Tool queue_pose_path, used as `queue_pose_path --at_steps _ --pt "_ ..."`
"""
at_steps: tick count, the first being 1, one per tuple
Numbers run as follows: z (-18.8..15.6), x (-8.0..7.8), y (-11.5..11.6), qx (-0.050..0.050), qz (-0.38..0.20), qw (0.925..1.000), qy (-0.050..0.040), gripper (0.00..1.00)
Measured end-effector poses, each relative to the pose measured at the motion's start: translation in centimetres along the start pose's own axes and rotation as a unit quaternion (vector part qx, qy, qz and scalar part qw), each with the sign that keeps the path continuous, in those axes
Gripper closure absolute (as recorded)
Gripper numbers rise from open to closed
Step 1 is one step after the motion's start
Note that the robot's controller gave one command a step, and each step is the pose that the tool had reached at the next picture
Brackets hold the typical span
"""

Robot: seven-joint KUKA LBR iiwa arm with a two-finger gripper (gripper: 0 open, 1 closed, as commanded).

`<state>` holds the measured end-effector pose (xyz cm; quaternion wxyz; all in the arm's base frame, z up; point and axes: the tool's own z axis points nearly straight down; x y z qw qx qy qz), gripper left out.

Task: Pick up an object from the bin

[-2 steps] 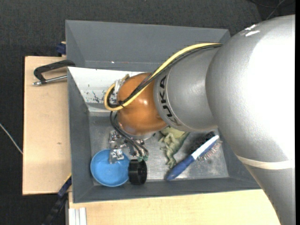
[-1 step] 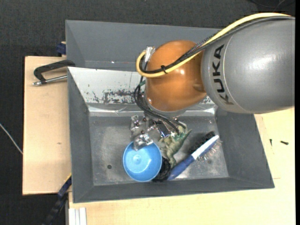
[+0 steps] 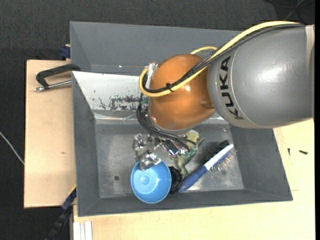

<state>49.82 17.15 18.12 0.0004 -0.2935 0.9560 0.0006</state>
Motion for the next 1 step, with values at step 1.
queue_pose_path --at_steps 1 --pt "-5.88 -0.51 0.44 0.002 -0.013 0.9999 -0.0056 1.00"
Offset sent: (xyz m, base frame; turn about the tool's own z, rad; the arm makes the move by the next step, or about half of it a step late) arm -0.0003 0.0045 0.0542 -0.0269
